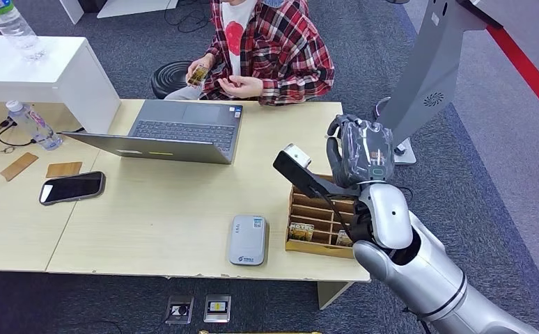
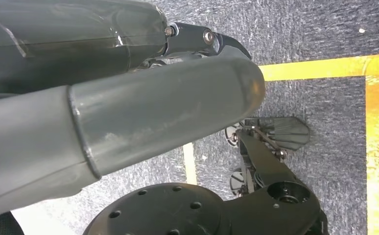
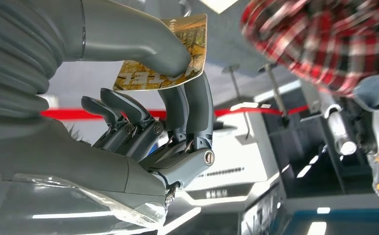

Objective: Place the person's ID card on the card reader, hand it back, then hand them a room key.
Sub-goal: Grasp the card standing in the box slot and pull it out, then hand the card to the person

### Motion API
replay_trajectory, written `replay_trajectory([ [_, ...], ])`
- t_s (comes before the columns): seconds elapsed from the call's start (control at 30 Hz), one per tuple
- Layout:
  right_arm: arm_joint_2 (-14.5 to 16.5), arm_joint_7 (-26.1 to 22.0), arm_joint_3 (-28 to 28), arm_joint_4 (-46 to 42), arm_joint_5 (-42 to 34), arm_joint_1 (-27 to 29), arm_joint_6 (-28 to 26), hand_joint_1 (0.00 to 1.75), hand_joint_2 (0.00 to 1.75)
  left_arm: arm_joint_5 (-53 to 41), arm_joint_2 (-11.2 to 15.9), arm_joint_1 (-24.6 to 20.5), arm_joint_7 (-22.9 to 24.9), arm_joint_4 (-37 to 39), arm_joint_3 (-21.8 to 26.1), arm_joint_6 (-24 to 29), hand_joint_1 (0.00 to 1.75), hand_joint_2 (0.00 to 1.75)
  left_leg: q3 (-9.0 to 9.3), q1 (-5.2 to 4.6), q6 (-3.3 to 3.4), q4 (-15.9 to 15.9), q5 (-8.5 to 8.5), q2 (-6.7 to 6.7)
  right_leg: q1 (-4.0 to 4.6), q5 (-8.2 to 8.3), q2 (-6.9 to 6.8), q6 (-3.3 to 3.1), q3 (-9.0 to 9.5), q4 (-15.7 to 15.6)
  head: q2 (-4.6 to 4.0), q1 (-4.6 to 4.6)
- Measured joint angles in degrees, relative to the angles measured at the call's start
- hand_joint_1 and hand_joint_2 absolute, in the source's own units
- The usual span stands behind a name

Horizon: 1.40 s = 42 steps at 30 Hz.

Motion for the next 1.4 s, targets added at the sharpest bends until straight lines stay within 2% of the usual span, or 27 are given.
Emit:
replay_trajectory([
  [0.37,1.77,-2.32,0.78,8.45,-7.65,-3.33,-2.09,1.75,1.75,-0.24,-0.1,-0.37,-0.46,0.0,-0.13,-0.27,0.0,0.0,-0.02,0.0,0.0,0.0,0.0,-0.06,0.0,0.0,-0.03,0.0,0.01,0.0,0.0,-0.01],
  [0.63,3.12,-2.36,1.17,13.39,-7.86,-4.0,-3.09,1.75,1.75,-0.24,-0.1,-0.43,-0.45,0.0,-0.28,-0.45,0.0,0.0,-0.03,0.0,0.0,0.0,0.0,-0.07,0.0,0.0,-0.04,0.0,0.0,0.0,0.0,-0.01],
  [1.03,3.31,-1.36,1.64,15.17,-7.25,-3.98,-3.08,1.74,1.75,-0.65,-0.07,-0.57,-0.45,0.0,-0.48,-0.11,0.0,0.0,-0.01,0.0,0.0,0.0,0.0,-0.07,0.0,0.0,-0.03,0.0,0.0,0.0,0.0,0.0],
  [1.1,3.31,-1.21,1.66,15.35,-7.16,-3.97,-3.08,1.37,1.75,-0.72,-0.05,-0.63,-0.45,0.0,-0.49,-0.01,0.0,0.0,-0.01,0.0,0.0,0.0,0.0,-0.06,0.0,0.0,-0.03,0.0,0.0,0.0,0.0,-0.01],
  [1.17,3.31,-1.16,1.67,15.55,-7.14,-3.93,-3.09,0.51,1.75,-0.79,-0.02,-0.7,-0.45,0.0,-0.5,0.02,0.0,0.0,-0.01,0.0,0.0,0.0,0.0,-0.07,0.0,0.0,-0.03,0.0,0.0,0.0,0.0,-0.01],
  [1.23,3.31,-1.1,1.67,15.65,-7.14,-3.81,-3.13,0.0,1.75,-0.84,-0.01,-0.74,-0.45,0.0,-0.51,0.03,0.0,0.0,-0.01,0.0,0.0,0.0,0.0,-0.07,0.0,0.0,-0.03,0.0,-0.01,0.0,0.0,0.0],
  [1.4,3.26,-1.13,1.58,15.67,-8.33,-2.67,-4.15,0.0,1.75,-0.66,-0.01,-0.71,-0.45,0.0,-0.51,0.15,0.0,0.0,0.0,0.0,0.0,0.0,0.0,-0.05,0.0,0.0,-0.02,0.0,-0.01,0.0,0.0,0.0],
])
